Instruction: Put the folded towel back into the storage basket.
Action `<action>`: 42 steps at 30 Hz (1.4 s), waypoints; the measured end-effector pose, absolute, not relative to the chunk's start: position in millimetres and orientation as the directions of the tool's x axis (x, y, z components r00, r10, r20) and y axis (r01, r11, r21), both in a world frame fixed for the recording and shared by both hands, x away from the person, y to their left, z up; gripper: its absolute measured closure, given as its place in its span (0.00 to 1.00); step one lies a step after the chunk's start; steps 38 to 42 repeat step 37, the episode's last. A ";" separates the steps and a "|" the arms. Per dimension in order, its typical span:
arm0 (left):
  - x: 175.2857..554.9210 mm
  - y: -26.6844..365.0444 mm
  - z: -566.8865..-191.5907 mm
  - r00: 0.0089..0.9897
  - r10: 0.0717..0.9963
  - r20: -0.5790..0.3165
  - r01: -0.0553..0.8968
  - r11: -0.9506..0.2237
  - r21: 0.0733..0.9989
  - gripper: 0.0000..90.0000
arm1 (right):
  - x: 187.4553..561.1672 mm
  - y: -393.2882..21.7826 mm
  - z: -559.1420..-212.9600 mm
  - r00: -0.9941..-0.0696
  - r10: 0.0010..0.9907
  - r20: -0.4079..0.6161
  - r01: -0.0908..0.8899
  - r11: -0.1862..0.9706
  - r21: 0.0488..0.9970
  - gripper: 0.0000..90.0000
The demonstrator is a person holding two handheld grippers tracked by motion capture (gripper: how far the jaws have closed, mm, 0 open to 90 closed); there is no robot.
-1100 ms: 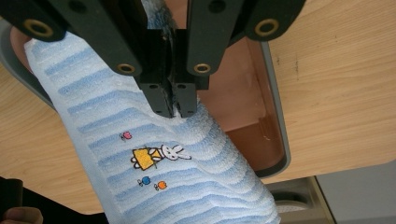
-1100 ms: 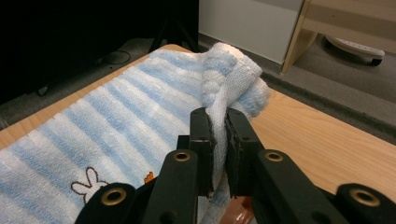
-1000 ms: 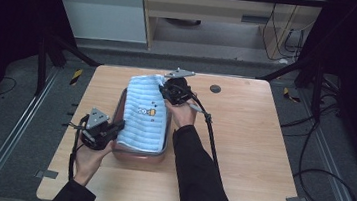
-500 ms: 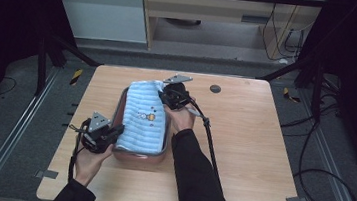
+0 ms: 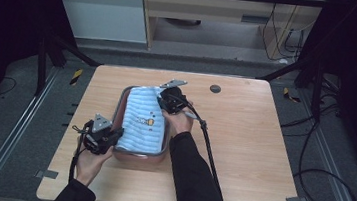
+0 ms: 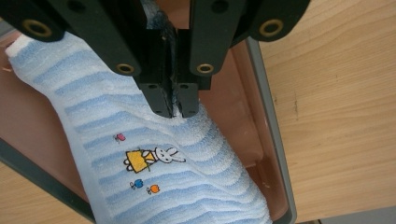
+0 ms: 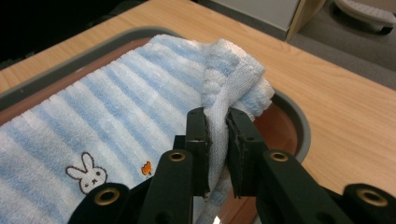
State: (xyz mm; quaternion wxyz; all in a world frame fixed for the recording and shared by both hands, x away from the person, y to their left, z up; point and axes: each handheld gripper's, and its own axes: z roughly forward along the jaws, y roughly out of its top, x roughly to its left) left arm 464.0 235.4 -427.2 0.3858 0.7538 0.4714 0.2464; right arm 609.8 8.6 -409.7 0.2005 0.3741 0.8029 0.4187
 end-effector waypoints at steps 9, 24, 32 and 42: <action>462.0 242.9 -417.6 0.405 0.914 0.014 0.494 -0.232 0.838 0.79 | 605.0 1.5 -407.6 -0.621 0.783 -0.040 0.424 0.379 0.823 0.71; 452.0 253.7 -400.8 0.421 0.907 0.009 0.415 -0.201 0.887 0.50 | 565.6 -58.9 -378.9 -0.589 0.808 -0.001 0.351 0.257 0.900 0.37; 452.9 269.3 -401.7 0.418 0.908 0.009 0.403 -0.195 0.894 0.34 | 544.2 -109.3 -382.0 -0.545 0.838 0.004 0.347 0.221 0.911 0.28; 452.8 276.3 -405.1 0.426 0.904 0.018 0.401 -0.207 0.893 0.31 | 523.8 -152.2 -393.7 -0.506 0.863 0.019 0.367 0.196 0.909 0.26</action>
